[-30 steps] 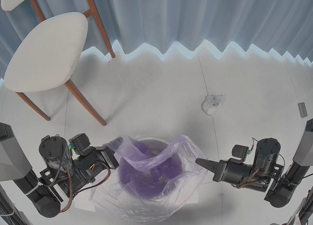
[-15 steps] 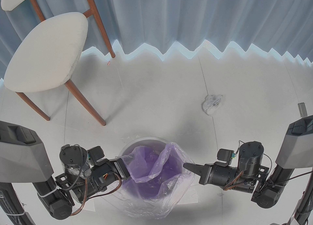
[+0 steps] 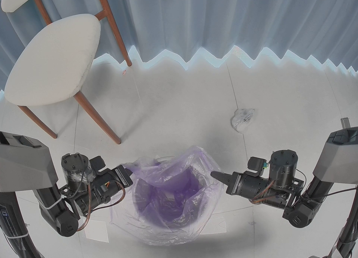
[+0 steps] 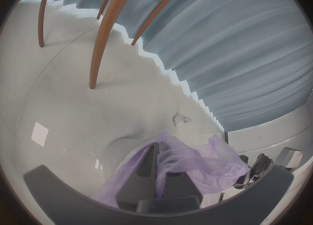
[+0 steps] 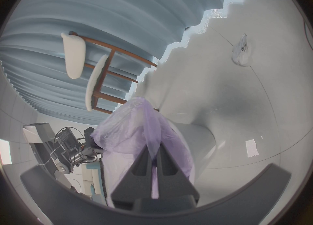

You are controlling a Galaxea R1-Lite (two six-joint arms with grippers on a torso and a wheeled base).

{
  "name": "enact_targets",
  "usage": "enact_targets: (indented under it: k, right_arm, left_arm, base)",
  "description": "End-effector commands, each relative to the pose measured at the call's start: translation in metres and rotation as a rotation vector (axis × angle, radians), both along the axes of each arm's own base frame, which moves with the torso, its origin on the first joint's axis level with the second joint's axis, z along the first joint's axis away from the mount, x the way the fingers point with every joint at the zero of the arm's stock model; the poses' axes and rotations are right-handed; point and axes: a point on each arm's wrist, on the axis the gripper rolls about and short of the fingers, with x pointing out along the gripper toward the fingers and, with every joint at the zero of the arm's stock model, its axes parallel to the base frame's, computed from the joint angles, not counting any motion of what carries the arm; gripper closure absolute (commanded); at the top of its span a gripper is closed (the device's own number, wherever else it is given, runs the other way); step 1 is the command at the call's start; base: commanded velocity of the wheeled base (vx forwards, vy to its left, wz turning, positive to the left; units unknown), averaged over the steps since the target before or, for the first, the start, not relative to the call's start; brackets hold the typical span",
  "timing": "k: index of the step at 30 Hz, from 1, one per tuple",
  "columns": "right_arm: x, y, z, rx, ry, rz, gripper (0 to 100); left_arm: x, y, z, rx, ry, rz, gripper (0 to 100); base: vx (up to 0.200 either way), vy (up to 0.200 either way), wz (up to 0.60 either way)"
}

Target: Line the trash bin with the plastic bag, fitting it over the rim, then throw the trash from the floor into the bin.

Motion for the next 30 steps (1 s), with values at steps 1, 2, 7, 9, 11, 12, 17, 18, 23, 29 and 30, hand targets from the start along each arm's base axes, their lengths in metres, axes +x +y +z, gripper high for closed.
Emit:
enact_targets:
  k: [1,2,7,9,11,12,17,18,23,29,30]
  right_arm:
    - [0.031,-0.002,0.014,0.008,-0.013,-0.058,100]
    - [0.039,-0.003,0.017,0.004,-0.009,-0.073,100]
    - [0.068,-0.014,0.022,-0.018,0.026,-0.139,100]
    - [0.076,-0.019,0.022,-0.029,0.03,-0.158,100]
    - [0.081,-0.024,0.019,-0.044,0.026,-0.173,100]
    - [0.084,-0.028,0.016,-0.059,0.02,-0.178,100]
    - [0.094,-0.039,0.003,-0.111,0.003,-0.199,100]
    - [0.094,-0.039,0.003,-0.111,0.003,-0.199,100]
    - [0.095,-0.038,-0.004,-0.115,0.008,-0.195,100]
    - [0.092,-0.037,-0.018,-0.113,0.002,-0.194,100]
    - [0.089,-0.038,-0.021,-0.119,0.01,-0.191,100]
  left_arm:
    - [0.023,0.018,-0.001,-0.021,-0.019,0.022,100]
    - [0.028,0.017,-0.003,-0.022,-0.022,0.027,100]
    - [0.048,0.02,-0.012,-0.006,0.017,0.054,100]
    - [0.053,0.024,-0.012,-0.002,0.035,0.067,100]
    - [0.056,0.028,-0.013,0.001,0.048,0.079,100]
    - [0.058,0.03,-0.013,0.001,0.049,0.085,100]
    - [0.075,0.042,-0.026,0.0,0.055,0.13,100]
    - [0.075,0.042,-0.026,0.0,0.055,0.13,100]
    - [0.078,0.045,-0.044,0.009,0.096,0.137,100]
    - [0.071,0.045,-0.052,0.01,0.099,0.135,100]
    - [0.069,0.046,-0.053,0.011,0.105,0.137,100]
  base:
    - [0.0,0.0,0.0]
    - [0.0,0.0,0.0]
    - [0.0,0.0,0.0]
    - [0.0,0.0,0.0]
    - [0.0,0.0,0.0]
    - [0.0,0.0,0.0]
    - [0.0,0.0,0.0]
    - [0.0,0.0,0.0]
    - [0.0,0.0,0.0]
    - [0.0,0.0,0.0]
    - [0.0,0.0,0.0]
